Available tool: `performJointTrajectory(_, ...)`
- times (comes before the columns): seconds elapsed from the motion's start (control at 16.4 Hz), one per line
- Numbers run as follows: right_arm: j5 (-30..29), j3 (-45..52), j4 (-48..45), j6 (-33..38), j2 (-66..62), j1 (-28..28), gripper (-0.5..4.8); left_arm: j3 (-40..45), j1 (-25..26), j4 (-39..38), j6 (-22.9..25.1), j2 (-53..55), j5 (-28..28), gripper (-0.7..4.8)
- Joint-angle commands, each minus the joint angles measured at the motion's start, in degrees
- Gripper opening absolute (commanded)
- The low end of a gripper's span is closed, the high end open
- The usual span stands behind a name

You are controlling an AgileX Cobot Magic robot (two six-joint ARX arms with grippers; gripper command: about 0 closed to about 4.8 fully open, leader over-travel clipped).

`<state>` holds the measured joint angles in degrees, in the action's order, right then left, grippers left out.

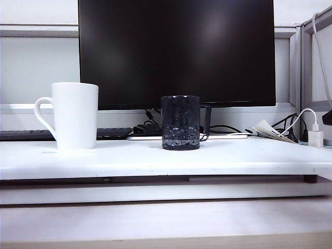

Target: Carefully pick up the black cup and pour some water from the black cup into the white cup.

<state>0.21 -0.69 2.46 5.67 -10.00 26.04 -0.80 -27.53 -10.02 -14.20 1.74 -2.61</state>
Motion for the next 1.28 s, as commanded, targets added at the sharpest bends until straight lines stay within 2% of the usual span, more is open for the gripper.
performJointTrajectory(0.06, -0.2, 0.2, -0.9, 0.1, 1.9, -0.8, -0.01, 0.2, 2.6, -0.5, 0.3, -0.3, 1.3, -0.06)
performJointTrajectory(0.3, -0.3, 0.2, -1.0, 0.1, 9.6, -7.2, -0.01, 0.2, 13.3, -0.2, 0.3, -1.5, 1.3, -0.06)
performJointTrajectory(0.49, -0.2, 0.2, -3.6, 0.1, 9.9, -15.0, -0.01, 0.3, 21.9, -0.5, 0.3, -1.5, 1.1, -0.06)
performJointTrajectory(0.61, -0.2, 0.2, -3.6, 0.1, 9.9, -18.6, -0.01, 0.3, 25.4, -0.5, 0.3, -1.5, 1.2, -0.06)
performJointTrajectory(0.79, -0.1, 0.2, -3.6, 0.1, 9.9, -22.1, -0.01, 0.3, 26.7, -0.5, 0.3, -1.5, 0.7, -0.06)
performJointTrajectory(1.28, -0.2, 0.2, -3.6, 0.1, 9.9, -22.2, -0.01, 0.3, 26.4, -0.5, 0.3, -1.5, 0.9, -0.06)
